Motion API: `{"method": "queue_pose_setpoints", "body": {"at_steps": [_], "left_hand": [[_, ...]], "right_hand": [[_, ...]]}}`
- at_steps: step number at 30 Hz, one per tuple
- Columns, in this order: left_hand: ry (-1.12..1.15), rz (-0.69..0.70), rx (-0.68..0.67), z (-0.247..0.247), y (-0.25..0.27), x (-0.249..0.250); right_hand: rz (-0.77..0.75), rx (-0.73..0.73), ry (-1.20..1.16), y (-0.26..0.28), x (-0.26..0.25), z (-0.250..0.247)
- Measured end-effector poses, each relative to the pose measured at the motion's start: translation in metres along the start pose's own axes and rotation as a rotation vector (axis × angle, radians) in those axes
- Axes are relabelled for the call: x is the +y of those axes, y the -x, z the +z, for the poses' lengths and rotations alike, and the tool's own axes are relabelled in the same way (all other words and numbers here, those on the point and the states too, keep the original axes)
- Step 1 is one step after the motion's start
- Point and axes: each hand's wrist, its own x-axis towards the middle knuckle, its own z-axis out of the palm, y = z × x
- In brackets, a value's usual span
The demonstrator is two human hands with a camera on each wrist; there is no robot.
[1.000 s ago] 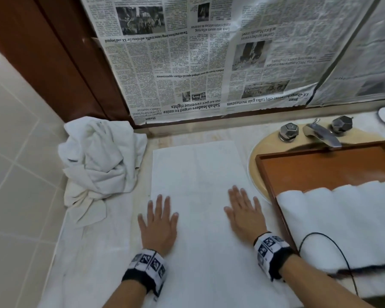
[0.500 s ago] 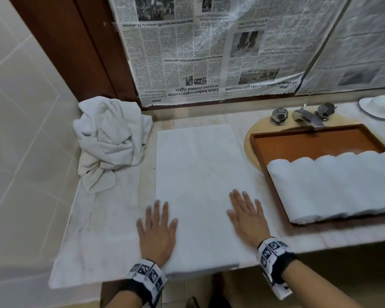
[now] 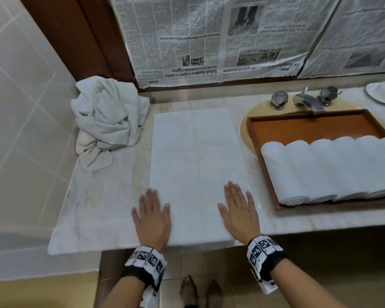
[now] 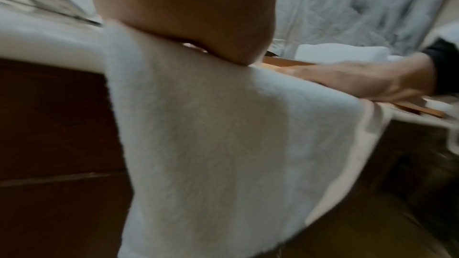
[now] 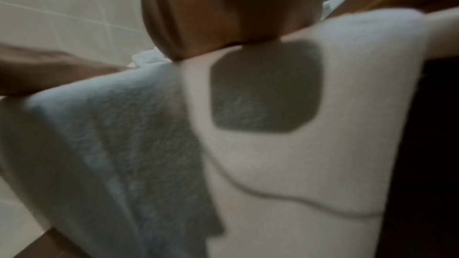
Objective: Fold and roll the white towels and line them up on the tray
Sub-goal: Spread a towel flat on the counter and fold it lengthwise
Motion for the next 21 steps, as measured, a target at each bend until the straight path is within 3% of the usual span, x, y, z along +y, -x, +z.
{"method": "queue_pose_setpoints", "body": {"at_steps": [4,8,17,21], "left_hand": [[0.090,-0.083,0.097,-0.018,0.005,-0.005],[0.164,-0.123,0.057,-0.030,0.005,0.001],[0.563,-0.189,0.010,-0.048,0.003,0.002],[0.583,-0.126,-0.021,-0.045,0.004,-0.006]], "right_hand": [[0.009,-0.061,-0.019,0.001,-0.005,-0.006],[-0.055,-0.006,-0.094,0.006,-0.020,-0.006],[-0.134,0.002,-0.083,0.012,-0.045,0.003],[-0.256,0.017,-0.120,0.010,-0.074,0.011]]}}
